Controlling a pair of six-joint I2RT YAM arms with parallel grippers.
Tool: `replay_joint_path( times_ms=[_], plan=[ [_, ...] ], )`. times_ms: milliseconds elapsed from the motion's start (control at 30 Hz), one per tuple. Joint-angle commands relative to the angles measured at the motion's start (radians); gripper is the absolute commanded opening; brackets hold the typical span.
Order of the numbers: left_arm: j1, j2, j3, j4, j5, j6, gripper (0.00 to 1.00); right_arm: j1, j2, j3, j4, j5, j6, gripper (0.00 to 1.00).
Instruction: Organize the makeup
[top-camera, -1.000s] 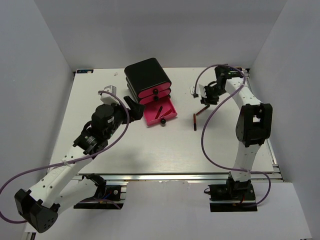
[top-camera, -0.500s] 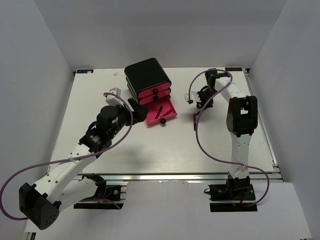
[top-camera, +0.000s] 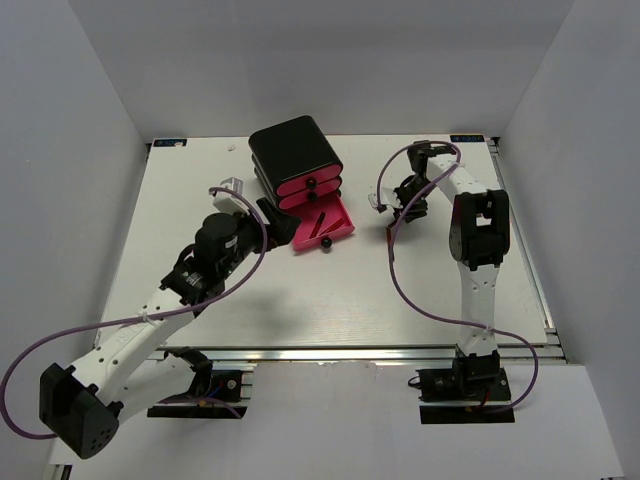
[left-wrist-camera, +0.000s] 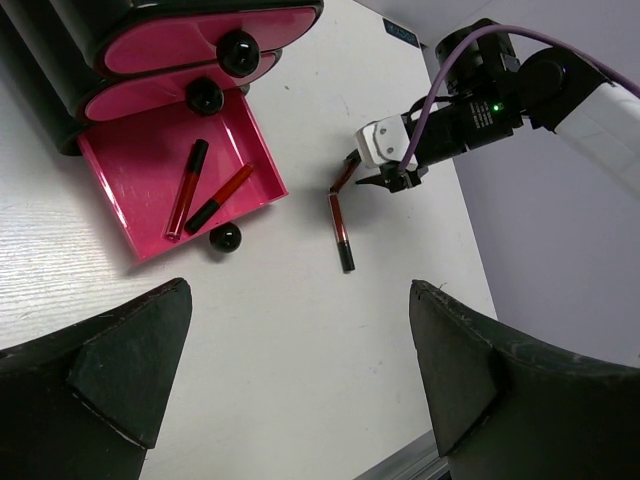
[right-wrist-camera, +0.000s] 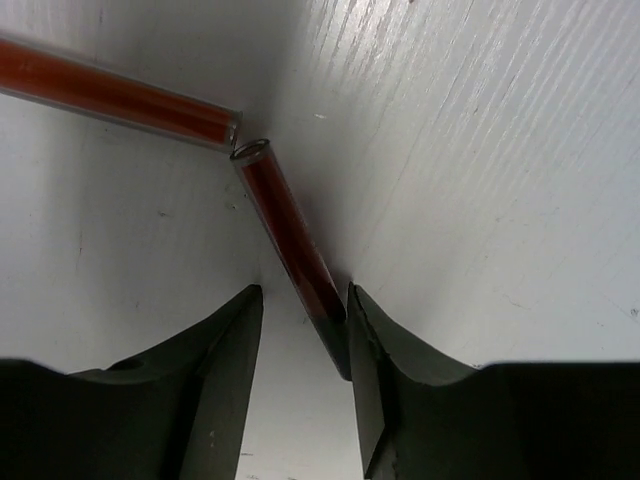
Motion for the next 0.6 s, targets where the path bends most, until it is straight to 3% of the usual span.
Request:
replay_joint_path(
  times_ms=[0, 100, 233, 333, 567],
  plan=[
    [0.005, 0.008, 0.005, 0.021, 0.023, -0.004, 0.98, -0.003, 0.026, 0.015, -0.049, 0.021, -0.023, 0.45],
    [0.006, 0.017, 0.004, 0.030, 0.033, -0.009, 0.98, -0.004, 0.046, 0.016, -0.053, 0.036, -0.014, 0.39],
    [0.006, 0.031, 0.008, 0.033, 0.040, -0.012, 0.98, -0.006, 0.065, 0.033, -0.080, 0.038, 0.024, 0.10],
    [0.005, 0.034, 0.008, 0.035, 0.040, -0.012, 0.98, -0.013, 0.055, 0.033, -0.056, 0.013, 0.101, 0.01],
    [0.006, 0.043, 0.008, 0.040, 0.040, -0.012, 0.98, -0.004, -0.087, -0.016, 0.154, -0.104, 0.432, 0.00]
  ],
)
